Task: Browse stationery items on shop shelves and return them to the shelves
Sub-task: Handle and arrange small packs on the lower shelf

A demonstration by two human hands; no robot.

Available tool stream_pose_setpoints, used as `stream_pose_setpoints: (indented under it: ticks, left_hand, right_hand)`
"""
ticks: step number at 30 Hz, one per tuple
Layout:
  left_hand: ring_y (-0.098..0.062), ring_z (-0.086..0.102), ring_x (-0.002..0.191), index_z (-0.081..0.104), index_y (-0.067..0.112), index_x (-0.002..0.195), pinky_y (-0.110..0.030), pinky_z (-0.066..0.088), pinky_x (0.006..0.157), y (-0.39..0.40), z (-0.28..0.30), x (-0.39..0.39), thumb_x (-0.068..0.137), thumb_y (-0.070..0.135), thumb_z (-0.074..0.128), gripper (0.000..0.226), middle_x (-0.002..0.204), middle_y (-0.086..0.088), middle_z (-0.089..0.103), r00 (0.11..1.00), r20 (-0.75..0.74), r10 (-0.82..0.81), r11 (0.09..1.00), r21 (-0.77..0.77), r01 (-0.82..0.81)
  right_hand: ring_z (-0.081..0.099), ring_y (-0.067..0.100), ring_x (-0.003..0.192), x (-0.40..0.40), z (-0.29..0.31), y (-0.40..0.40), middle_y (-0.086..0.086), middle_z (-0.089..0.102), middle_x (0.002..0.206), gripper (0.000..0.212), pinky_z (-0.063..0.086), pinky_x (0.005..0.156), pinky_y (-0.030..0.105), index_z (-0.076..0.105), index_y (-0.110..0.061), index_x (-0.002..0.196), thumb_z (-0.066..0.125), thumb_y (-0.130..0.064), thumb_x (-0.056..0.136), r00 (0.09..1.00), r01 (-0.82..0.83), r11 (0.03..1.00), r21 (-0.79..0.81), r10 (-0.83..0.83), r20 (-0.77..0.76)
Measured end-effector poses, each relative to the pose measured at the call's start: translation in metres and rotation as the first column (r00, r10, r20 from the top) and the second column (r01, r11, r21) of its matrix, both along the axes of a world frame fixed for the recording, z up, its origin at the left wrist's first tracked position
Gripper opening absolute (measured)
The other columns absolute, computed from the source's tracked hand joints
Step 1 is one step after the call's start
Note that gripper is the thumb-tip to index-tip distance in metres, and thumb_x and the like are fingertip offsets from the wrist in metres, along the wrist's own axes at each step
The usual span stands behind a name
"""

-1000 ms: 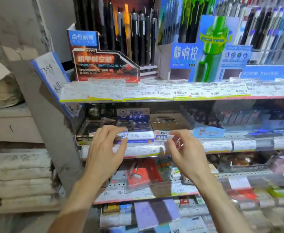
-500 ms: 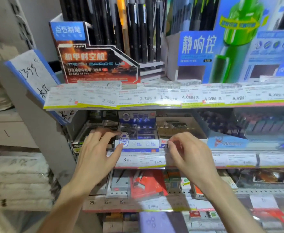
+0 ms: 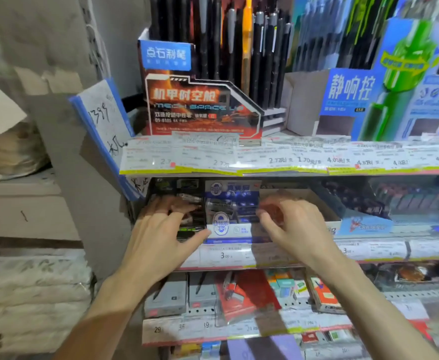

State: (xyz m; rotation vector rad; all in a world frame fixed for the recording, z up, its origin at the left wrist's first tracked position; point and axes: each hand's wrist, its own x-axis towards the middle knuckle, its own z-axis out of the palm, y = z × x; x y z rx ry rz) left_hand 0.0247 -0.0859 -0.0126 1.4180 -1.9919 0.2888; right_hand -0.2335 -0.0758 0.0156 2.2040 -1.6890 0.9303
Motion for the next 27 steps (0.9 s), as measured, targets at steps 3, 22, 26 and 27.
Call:
stream_pose_setpoints:
  ticks: [3, 22, 26, 27]
  left_hand:
    - [-0.024, 0.056, 0.107, 0.065, 0.023, 0.117, -0.034, 0.049, 0.087, 0.001, -0.001, 0.007, 0.075, 0.070, 0.055, 0.064, 0.113, 0.000, 0.058, 1.000, -0.003, -0.001, 1.000, 0.009, 0.001]
    - [-0.020, 0.049, 0.112, 0.056, 0.021, 0.123, -0.023, 0.035, 0.093, 0.022, -0.009, 0.020, 0.082, 0.035, 0.074, 0.046, 0.119, 0.000, 0.052, 0.995, -0.103, -0.010, 1.000, -0.021, 0.008]
    - [-0.016, 0.053, 0.098, 0.064, 0.017, 0.109, -0.024, 0.040, 0.082, 0.027, -0.010, 0.031, 0.083, 0.023, 0.075, 0.029, 0.104, 0.002, 0.057, 0.999, -0.050, -0.017, 0.997, -0.082, 0.013]
    - [-0.015, 0.054, 0.095, 0.066, 0.017, 0.104, -0.024, 0.040, 0.080, 0.027, -0.011, 0.033, 0.083, 0.021, 0.075, 0.023, 0.100, 0.003, 0.057, 0.999, -0.043, -0.024, 0.996, -0.092, 0.020]
  right_hand:
    - [0.065, 0.023, 0.094, 0.015, 0.013, -0.010, -0.004, 0.070, 0.101, 0.017, 0.045, 0.069, 0.031, 0.067, -0.031, 0.104, 0.057, -0.040, 0.093, 0.998, -0.045, 0.987, 0.156, 0.050, -0.026]
    - [0.062, 0.010, 0.082, 0.030, 0.022, -0.057, -0.020, 0.062, 0.079, 0.012, 0.046, 0.072, 0.025, 0.071, -0.031, 0.102, 0.065, -0.030, 0.091, 0.964, -0.265, 0.885, 0.384, 0.244, 0.102]
    - [0.061, 0.005, 0.078, 0.035, 0.031, -0.053, -0.018, 0.066, 0.086, 0.012, 0.048, 0.073, 0.023, 0.072, -0.036, 0.102, 0.066, -0.033, 0.091, 0.948, -0.314, 0.882, 0.351, 0.268, 0.174]
    - [0.059, 0.001, 0.077, 0.037, 0.033, -0.051, -0.018, 0.066, 0.089, 0.012, 0.045, 0.071, 0.019, 0.072, -0.037, 0.101, 0.066, -0.035, 0.091, 0.943, -0.327, 0.873, 0.362, 0.279, 0.181]
